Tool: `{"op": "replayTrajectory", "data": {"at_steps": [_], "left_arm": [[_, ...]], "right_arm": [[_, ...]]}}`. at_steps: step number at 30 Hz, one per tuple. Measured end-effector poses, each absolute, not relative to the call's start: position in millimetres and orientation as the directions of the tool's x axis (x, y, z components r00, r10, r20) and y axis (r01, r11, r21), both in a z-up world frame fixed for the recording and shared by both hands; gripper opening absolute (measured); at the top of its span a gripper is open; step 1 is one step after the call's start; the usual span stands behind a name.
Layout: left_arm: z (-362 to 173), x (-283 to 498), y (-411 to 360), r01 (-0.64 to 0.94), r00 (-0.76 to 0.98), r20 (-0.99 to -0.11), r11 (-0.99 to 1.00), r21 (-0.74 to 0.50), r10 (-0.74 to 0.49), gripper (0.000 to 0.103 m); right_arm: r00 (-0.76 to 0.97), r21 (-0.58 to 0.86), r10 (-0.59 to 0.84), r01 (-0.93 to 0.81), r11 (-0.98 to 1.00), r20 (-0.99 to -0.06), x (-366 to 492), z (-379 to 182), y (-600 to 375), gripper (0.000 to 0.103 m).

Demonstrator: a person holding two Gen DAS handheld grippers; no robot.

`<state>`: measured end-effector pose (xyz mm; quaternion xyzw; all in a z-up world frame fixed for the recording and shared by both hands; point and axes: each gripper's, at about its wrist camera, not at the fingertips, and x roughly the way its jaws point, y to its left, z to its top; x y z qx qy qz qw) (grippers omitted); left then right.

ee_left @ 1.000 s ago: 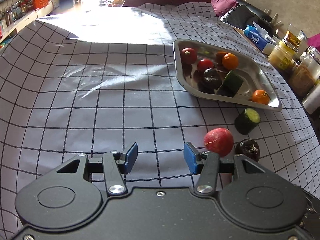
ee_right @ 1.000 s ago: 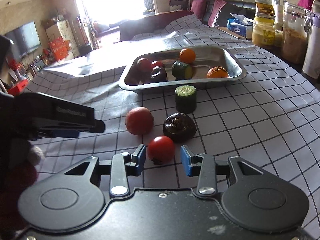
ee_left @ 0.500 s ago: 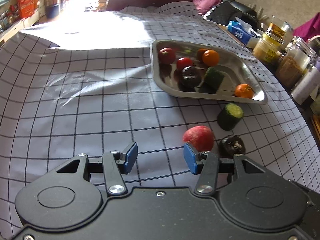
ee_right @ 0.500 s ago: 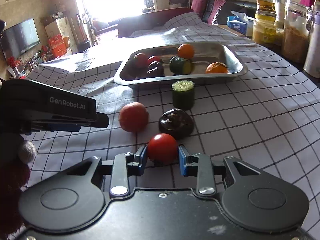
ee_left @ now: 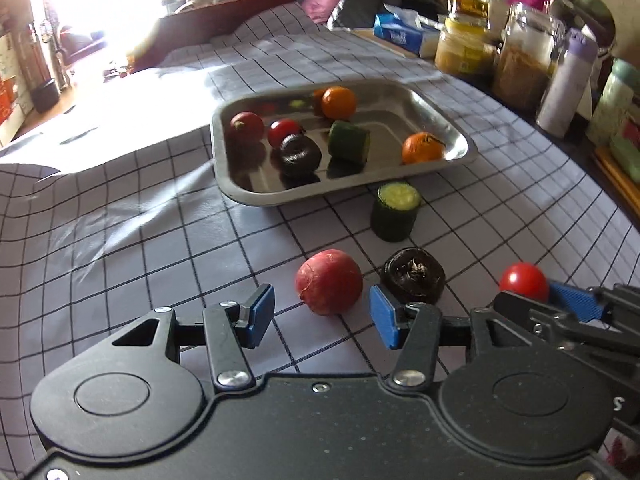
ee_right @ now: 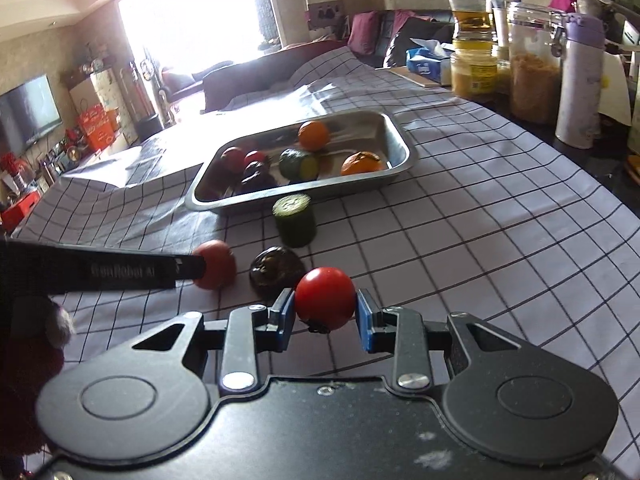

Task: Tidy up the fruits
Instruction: 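Grasp the red radish with the left tool while the right tool grasps a red tomato, then carry the radish with the left tool while the right tool carries the tomato over the tray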

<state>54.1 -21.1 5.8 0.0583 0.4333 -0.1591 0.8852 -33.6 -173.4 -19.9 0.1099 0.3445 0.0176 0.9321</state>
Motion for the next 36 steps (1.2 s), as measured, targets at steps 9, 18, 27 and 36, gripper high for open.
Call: {"op": "replayTrajectory", "data": {"at_steps": [9, 18, 27, 36], "left_arm": [[-3, 73, -26, 0.377, 0.518, -0.814, 0.924, -0.059, -0.263, 0.059], [-11, 84, -22, 0.315, 0.464, -0.835, 0.936, -0.155, -0.295, 0.049], [-1, 97, -13, 0.178, 0.371, -0.876, 0.950, -0.257, -0.307, 0.049], [26, 112, -18, 0.143, 0.400, -0.859, 0.948, -0.285, -0.319, 0.049]], "right_arm": [[0.745, 0.242, 0.131, 0.042, 0.969, -0.654, -27, -21, -183, 0.033], [0.727, 0.237, 0.143, 0.028, 0.971, -0.672, -20, -19, -184, 0.033], [0.614, 0.233, 0.175, 0.015, 0.972, -0.770, 4, -16, -187, 0.033], [0.468, 0.322, 0.295, -0.024, 0.947, -0.833, 38, -11, -201, 0.033]]}}
